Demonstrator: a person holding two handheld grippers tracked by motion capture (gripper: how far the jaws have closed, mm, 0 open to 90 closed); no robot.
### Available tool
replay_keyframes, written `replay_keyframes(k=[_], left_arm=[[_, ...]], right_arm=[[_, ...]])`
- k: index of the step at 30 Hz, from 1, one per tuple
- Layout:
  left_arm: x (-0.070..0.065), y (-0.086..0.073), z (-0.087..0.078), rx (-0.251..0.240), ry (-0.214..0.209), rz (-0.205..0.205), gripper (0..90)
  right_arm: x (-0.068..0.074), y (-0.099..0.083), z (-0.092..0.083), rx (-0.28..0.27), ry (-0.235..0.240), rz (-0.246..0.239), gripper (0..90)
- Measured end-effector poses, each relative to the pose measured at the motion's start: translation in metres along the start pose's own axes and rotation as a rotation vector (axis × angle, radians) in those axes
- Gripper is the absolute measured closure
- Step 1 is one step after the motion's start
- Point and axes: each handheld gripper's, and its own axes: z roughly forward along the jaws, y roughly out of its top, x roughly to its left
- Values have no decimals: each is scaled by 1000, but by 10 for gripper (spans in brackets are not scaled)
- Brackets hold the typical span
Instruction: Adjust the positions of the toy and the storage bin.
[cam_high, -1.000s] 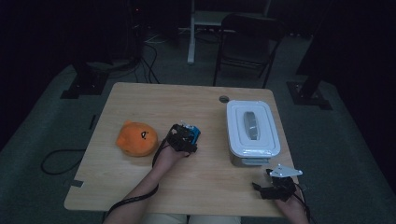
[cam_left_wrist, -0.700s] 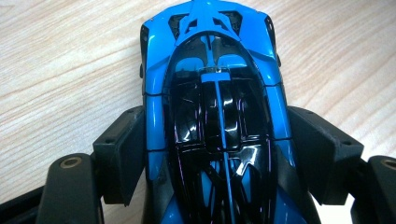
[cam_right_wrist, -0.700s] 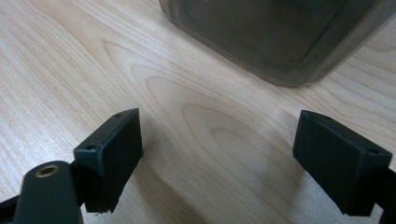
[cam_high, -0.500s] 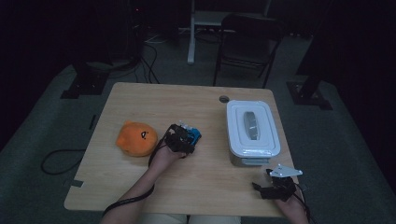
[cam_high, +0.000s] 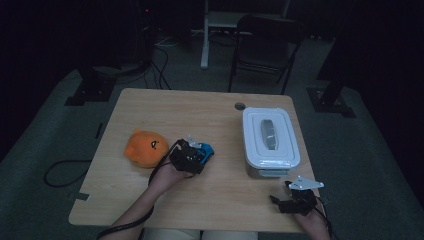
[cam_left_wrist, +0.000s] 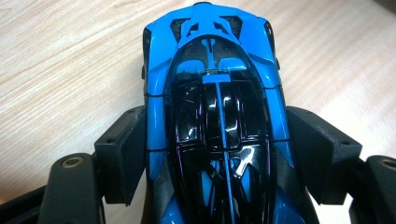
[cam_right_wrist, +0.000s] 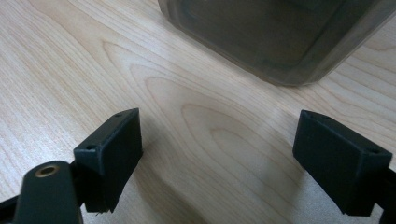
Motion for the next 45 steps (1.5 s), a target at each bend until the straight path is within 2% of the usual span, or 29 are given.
replay_keyframes(k=[17,22,24,26,28,33,34,40,41,42,44,45], left_arm=[[-16,-35,-42,14,-12,122,270],[-14,-48,-46,23,-27,121,270],[-11,-59,-49,27,-48,115,270],[-11,-66,-51,21,-44,120,270],[-9,-70,-52,26,-63,116,270],[-8,-84,-54,22,-68,122,270],[-6,-87,-55,30,-82,119,270],[3,-108,-61,1,-87,125,270],[6,-112,-62,3,-99,114,270],[7,-117,-64,-8,-92,127,270],[11,-123,-67,-9,-110,123,270],[12,-127,-69,-17,-105,134,270]], right_arm=[[0,0,0,0,-1,1,152],[0,0,0,0,-2,3,152],[0,0,0,0,-2,3,152],[0,0,0,0,-2,4,152],[0,0,0,0,-3,4,152],[0,0,0,0,-3,3,152],[0,0,0,0,-3,3,151],[0,0,0,0,-3,4,152],[0,0,0,0,-3,4,152],[0,0,0,0,-3,4,151],[0,0,0,0,-3,4,152],[0,0,0,0,-5,6,152]])
